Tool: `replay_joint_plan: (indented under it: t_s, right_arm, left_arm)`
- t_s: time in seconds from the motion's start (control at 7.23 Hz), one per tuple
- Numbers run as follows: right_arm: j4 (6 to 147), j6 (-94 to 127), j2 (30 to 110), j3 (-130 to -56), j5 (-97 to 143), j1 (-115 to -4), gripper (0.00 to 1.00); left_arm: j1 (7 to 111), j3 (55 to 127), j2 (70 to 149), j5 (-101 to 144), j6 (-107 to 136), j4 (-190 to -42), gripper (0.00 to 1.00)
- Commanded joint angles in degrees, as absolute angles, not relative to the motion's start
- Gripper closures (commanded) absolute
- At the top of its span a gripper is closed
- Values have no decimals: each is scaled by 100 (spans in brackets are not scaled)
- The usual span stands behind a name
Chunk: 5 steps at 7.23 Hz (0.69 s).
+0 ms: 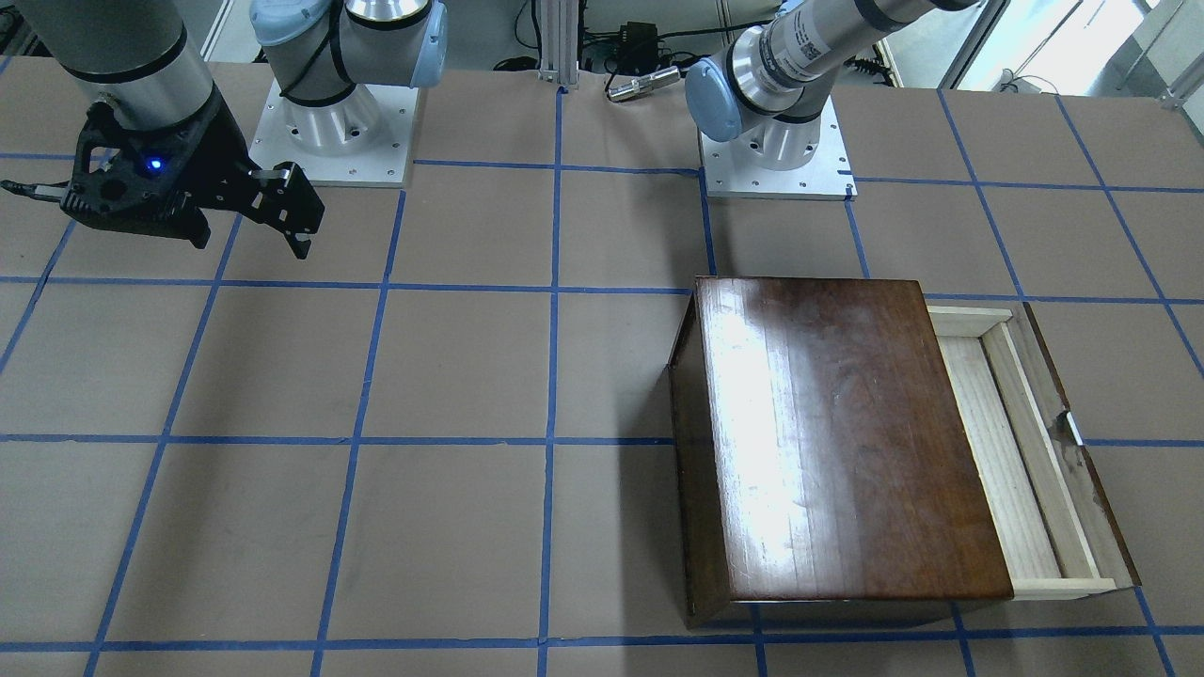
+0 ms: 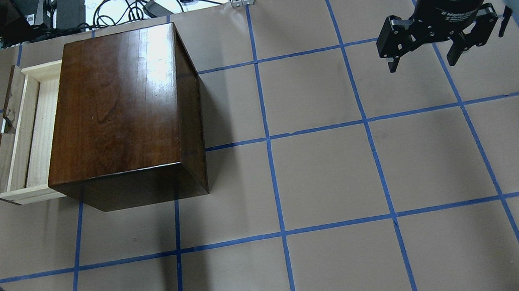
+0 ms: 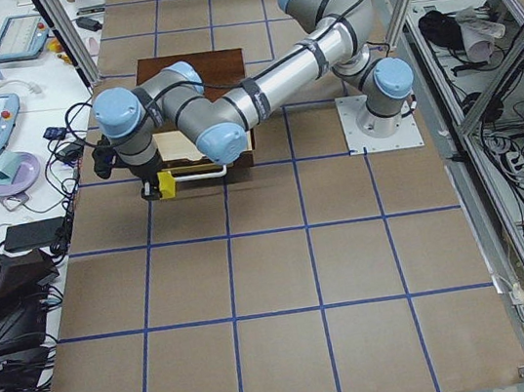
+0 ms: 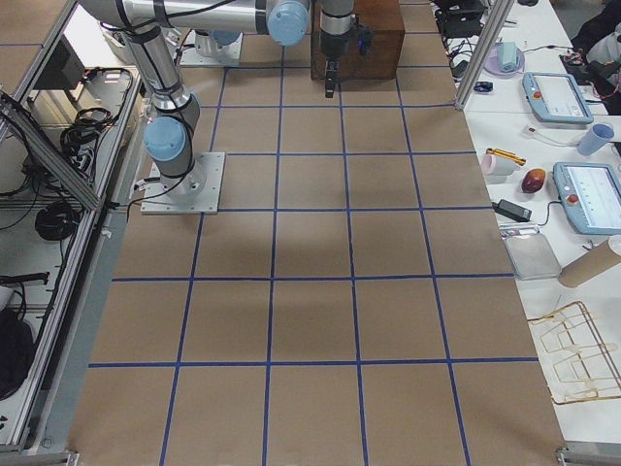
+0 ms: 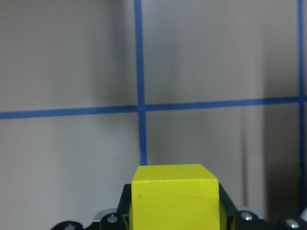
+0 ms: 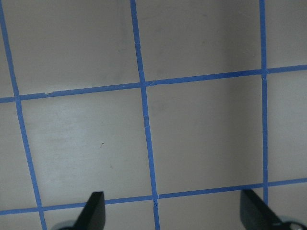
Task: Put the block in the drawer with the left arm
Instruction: 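Close the left gripper on the yellow cube and lift it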
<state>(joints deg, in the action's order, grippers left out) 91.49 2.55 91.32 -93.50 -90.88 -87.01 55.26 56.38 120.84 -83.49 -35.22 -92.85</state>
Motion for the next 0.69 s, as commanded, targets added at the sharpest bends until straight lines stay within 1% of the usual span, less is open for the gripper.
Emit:
replay_joint_plan:
  t_s: [0.0,0.14,0.42,0.55]
  right_arm:
    - [9149,255,9132,-9343,-9088,-8701,0]
    - [9149,255,9132,-9343,-9088,-8701,0]
    - [9149,255,9132,-9343,-9079,-8701,0]
    - [9149,255,9132,-9343,-9088,-8692,0]
  left_arm:
    - [6148,5773,11655,-8385,-2545,-9598,100]
    - [6448,5931,11602,-8367,-2096,-9572,100]
    - [6565,6684,11567,-8305,-1995,-9432,100]
    - [6565,7045,11549,-8306,-2013,-9100,100]
